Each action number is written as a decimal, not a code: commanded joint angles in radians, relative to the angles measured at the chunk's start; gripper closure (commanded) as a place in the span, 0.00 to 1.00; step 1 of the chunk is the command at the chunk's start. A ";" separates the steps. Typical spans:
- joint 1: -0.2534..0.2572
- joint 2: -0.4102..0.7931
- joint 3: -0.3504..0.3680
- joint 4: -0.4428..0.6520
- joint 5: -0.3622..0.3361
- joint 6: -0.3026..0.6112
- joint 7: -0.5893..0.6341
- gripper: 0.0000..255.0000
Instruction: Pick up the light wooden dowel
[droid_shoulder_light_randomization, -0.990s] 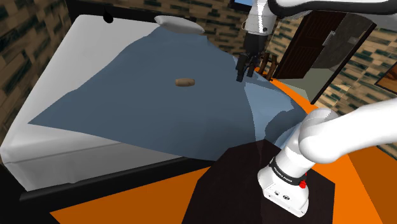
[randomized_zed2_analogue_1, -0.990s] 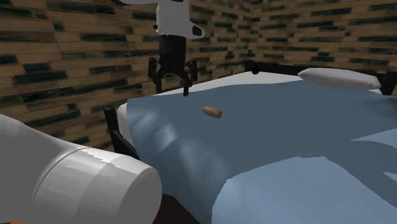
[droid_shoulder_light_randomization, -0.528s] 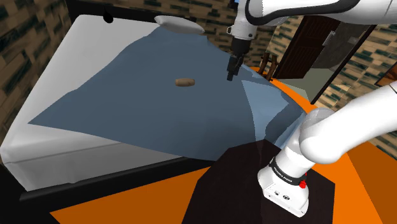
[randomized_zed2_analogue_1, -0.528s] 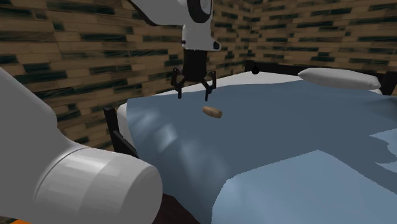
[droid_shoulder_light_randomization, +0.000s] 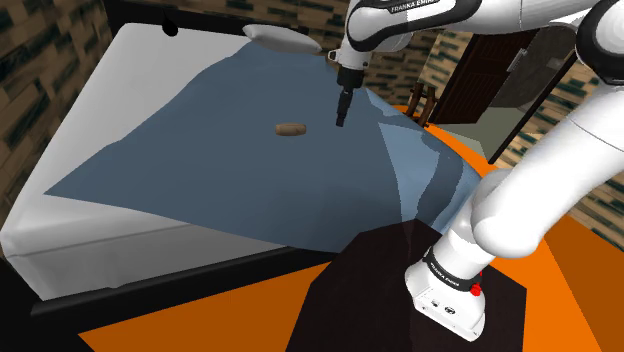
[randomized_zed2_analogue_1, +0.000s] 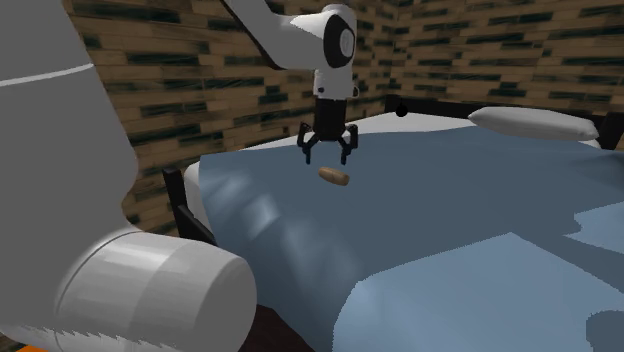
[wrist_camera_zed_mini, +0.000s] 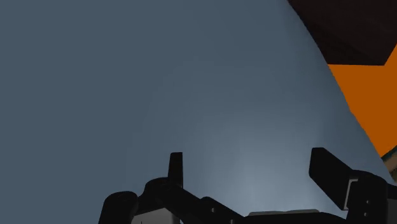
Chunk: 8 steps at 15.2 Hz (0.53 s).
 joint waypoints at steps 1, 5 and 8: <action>0.005 0.080 -0.013 0.056 0.020 0.024 -0.088 0.00; 0.004 0.240 -0.016 0.187 0.070 0.052 -0.243 0.00; -0.004 0.358 -0.004 0.299 0.106 0.058 -0.350 0.00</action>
